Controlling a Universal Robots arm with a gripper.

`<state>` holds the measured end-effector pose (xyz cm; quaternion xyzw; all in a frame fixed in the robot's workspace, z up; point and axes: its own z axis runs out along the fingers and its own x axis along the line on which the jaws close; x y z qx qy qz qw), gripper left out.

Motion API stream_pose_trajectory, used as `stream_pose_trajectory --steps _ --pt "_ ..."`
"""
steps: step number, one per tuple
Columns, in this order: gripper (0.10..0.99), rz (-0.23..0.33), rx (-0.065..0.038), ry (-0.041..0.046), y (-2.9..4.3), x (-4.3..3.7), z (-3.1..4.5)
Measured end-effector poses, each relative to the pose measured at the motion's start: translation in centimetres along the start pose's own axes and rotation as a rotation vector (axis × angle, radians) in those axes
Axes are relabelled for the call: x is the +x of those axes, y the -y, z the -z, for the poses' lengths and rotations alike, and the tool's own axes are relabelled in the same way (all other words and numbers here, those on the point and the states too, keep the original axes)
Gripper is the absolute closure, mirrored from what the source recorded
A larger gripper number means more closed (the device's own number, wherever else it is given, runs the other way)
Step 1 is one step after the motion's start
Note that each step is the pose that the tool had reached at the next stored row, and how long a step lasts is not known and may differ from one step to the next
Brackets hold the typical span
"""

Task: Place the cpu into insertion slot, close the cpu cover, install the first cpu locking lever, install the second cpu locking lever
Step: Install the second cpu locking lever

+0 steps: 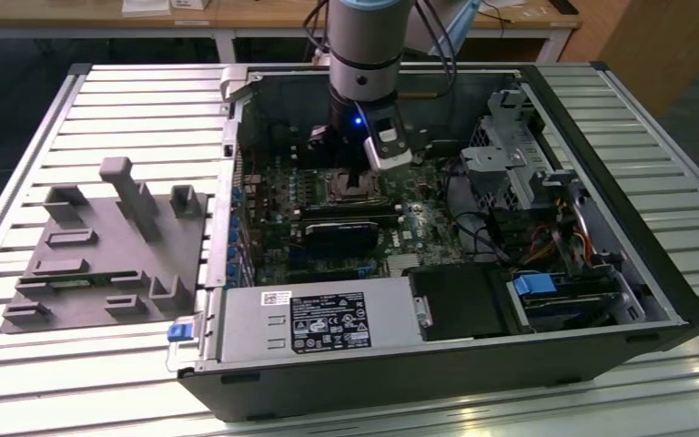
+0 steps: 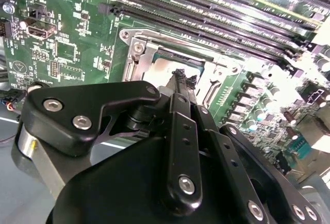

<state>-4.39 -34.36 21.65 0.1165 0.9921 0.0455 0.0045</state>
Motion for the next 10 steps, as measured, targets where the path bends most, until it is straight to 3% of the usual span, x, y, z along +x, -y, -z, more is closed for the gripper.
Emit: stream_pose_trajectory --steps 3,10 --pt "0.984 0.000 0.006 0.0005 -0.33 -0.03 -0.03" --pt "0.984 0.000 0.007 0.0006 -0.37 -0.04 -0.03"
